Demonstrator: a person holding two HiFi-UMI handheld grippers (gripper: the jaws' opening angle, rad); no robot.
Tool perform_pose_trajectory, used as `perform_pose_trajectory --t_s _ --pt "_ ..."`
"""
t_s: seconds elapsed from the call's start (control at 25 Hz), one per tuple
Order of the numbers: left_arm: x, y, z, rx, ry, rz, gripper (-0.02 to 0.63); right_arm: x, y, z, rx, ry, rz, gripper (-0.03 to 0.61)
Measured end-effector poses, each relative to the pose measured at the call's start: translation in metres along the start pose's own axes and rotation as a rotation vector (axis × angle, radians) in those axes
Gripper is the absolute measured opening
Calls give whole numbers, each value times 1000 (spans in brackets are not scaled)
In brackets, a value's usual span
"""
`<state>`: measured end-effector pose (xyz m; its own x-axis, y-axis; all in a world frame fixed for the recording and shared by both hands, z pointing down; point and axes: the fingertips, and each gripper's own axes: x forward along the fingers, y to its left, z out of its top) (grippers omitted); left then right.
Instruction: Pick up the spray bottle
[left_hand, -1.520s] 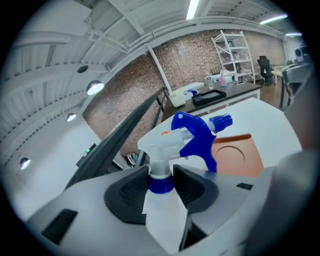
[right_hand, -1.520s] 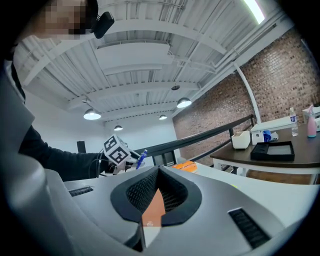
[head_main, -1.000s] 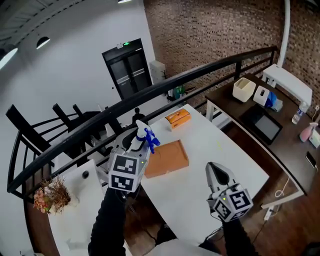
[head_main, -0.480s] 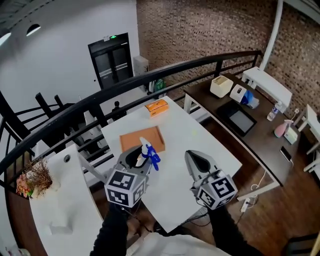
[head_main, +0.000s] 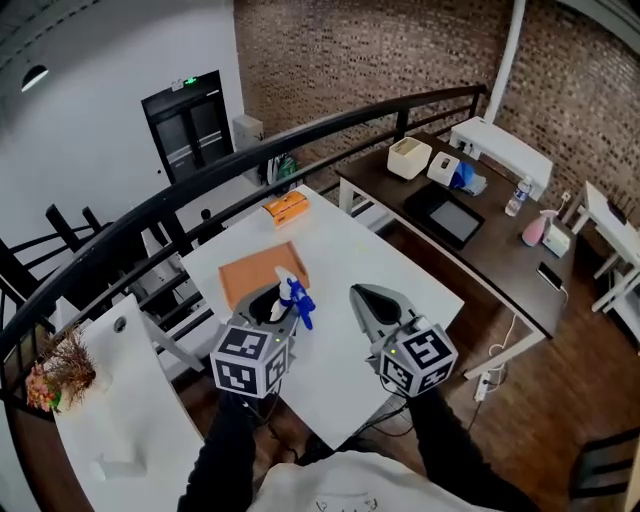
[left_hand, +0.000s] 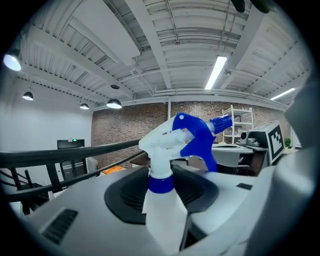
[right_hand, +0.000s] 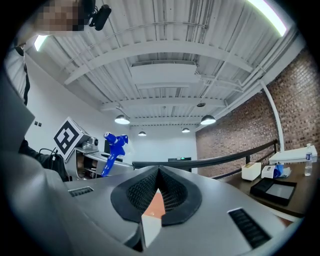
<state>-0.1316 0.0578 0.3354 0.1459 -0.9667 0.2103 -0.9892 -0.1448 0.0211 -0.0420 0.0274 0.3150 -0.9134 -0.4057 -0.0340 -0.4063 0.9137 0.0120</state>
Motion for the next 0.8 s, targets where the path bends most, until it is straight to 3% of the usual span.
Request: perform_pose_trajectory --t_s 0.8 --pt "-3 -19 2 18 16 -27 172 -18 5 8 -6 -1 -22 -8"
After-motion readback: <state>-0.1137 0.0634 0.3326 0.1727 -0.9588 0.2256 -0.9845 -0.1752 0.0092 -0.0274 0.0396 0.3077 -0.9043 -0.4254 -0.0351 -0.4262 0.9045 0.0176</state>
